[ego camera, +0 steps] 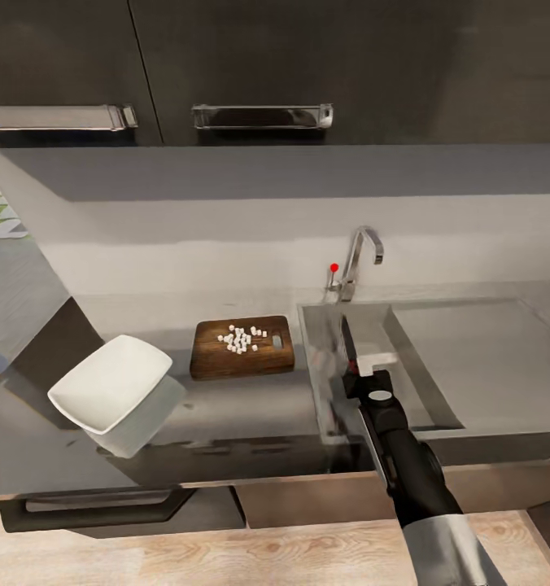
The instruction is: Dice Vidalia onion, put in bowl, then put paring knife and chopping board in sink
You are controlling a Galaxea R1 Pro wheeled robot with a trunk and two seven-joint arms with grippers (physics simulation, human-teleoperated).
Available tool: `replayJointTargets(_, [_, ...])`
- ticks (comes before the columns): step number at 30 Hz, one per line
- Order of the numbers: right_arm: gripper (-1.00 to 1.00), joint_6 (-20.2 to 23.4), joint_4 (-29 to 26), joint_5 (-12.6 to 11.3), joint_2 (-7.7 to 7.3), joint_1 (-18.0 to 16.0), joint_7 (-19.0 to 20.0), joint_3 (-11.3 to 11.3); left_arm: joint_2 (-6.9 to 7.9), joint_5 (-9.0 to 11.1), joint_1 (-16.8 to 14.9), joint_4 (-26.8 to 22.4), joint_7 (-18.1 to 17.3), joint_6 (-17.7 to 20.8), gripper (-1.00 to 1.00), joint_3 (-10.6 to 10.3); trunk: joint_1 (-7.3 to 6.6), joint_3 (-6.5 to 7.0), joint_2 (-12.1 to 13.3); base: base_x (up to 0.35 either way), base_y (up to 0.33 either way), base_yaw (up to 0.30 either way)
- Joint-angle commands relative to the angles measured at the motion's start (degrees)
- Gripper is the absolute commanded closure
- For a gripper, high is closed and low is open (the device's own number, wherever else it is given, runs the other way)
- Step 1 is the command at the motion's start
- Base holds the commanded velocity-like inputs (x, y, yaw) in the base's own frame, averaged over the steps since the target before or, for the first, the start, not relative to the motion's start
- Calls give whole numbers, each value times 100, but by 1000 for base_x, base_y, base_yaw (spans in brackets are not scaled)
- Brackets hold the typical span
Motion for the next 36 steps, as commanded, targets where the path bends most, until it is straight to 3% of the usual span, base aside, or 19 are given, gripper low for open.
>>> replayJointTargets(1, [100, -3, 15, -12, 2, -4, -12, -49, 10, 27, -2, -11, 56, -13, -100, -45, 3, -8, -9, 0, -7, 0])
replayJointTargets(9, [100, -3, 34, -444, -14, -4, -14, -87, 10, 27, -1, -23, 56, -13, -100, -45, 3, -17, -9, 87, -1, 0])
replayJointTargets(18, [100, 26, 74, -472, -15, -4, -16, -96, 10, 27, -1, -28, 56, -13, -100, -45, 3, -92, -9, 140, 0, 0])
replayJointTargets(27, [100, -19, 713, -559, -15, -4, 1, -105, 10, 27, -3, -46, 56, -13, -100, -45, 3, -175, -9, 2, 0, 0])
replayJointTargets(36, [100, -22, 753, -638, -23, -4, 2, -105, 10, 27, -3, -48, 56, -13, -100, -45, 3, -258, -9, 130, -93, 0])
